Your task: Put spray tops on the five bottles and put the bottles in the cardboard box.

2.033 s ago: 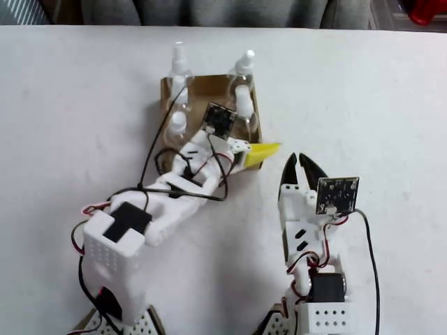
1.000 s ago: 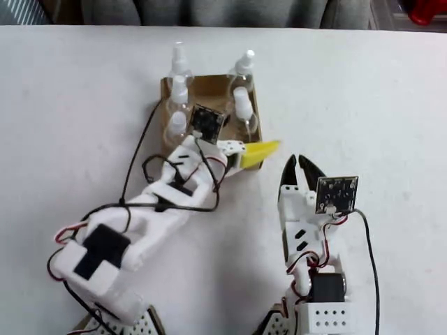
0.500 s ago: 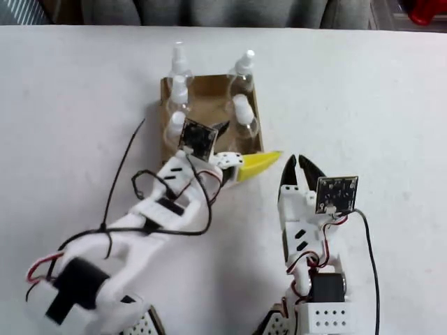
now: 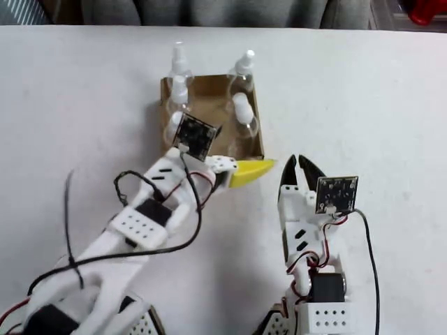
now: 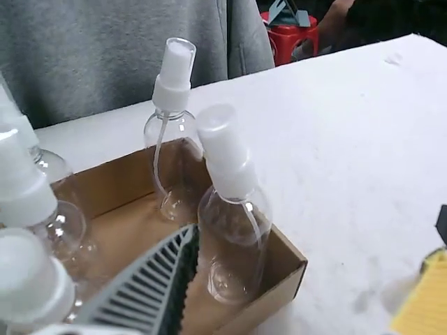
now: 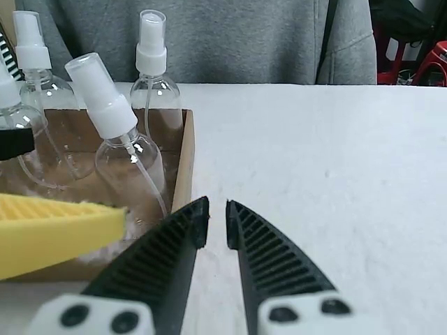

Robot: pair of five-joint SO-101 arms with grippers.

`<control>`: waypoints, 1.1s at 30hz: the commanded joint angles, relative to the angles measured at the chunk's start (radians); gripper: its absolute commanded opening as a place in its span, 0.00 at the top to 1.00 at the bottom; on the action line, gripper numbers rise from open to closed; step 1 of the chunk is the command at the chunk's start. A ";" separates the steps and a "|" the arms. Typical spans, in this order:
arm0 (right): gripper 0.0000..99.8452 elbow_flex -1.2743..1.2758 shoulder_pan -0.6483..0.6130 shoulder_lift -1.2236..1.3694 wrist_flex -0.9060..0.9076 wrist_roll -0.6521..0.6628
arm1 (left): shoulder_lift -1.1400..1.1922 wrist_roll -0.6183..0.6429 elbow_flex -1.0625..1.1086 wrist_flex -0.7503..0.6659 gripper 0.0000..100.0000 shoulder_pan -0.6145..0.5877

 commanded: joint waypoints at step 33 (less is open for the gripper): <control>0.98 0.012 -0.027 -0.012 0.044 0.011 | -0.529 -0.021 0.226 0.354 0.56 -0.202</control>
